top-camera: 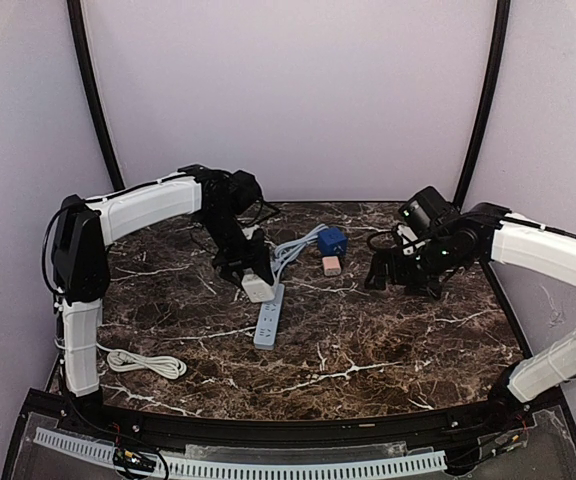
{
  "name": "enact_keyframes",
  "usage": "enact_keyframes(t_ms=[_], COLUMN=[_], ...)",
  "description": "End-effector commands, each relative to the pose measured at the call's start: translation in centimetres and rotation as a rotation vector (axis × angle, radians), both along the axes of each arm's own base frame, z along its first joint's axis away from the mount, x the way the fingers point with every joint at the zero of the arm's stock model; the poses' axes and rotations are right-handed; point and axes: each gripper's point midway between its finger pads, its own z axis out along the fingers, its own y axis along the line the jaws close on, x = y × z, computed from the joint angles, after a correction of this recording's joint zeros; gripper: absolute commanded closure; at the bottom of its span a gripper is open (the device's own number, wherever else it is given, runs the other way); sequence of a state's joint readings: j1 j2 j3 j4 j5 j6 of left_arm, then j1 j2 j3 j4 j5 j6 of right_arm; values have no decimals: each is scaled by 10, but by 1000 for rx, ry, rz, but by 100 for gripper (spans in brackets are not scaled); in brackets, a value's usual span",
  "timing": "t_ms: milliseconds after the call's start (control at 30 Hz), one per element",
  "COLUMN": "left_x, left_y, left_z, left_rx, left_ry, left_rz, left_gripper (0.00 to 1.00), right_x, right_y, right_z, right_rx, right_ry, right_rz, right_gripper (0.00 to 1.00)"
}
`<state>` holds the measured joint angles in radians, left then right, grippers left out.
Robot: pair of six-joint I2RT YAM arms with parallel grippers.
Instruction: Insert the plug
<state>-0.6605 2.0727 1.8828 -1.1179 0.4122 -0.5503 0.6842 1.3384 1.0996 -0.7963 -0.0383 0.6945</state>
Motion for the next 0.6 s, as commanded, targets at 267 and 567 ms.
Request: enact_keyframes(t_ms=[267, 567], left_x=[-3, -2], left_y=[0, -5], left_z=[-11, -17], left_rx=[22, 8], left_ry=[6, 12], left_rz=[-73, -87], left_gripper=[99, 99], right_x=[0, 1], right_y=[1, 3], right_z=[8, 8], right_rx=[57, 63], right_ry=[-9, -7], right_rz=[-27, -35], right_gripper=[1, 1])
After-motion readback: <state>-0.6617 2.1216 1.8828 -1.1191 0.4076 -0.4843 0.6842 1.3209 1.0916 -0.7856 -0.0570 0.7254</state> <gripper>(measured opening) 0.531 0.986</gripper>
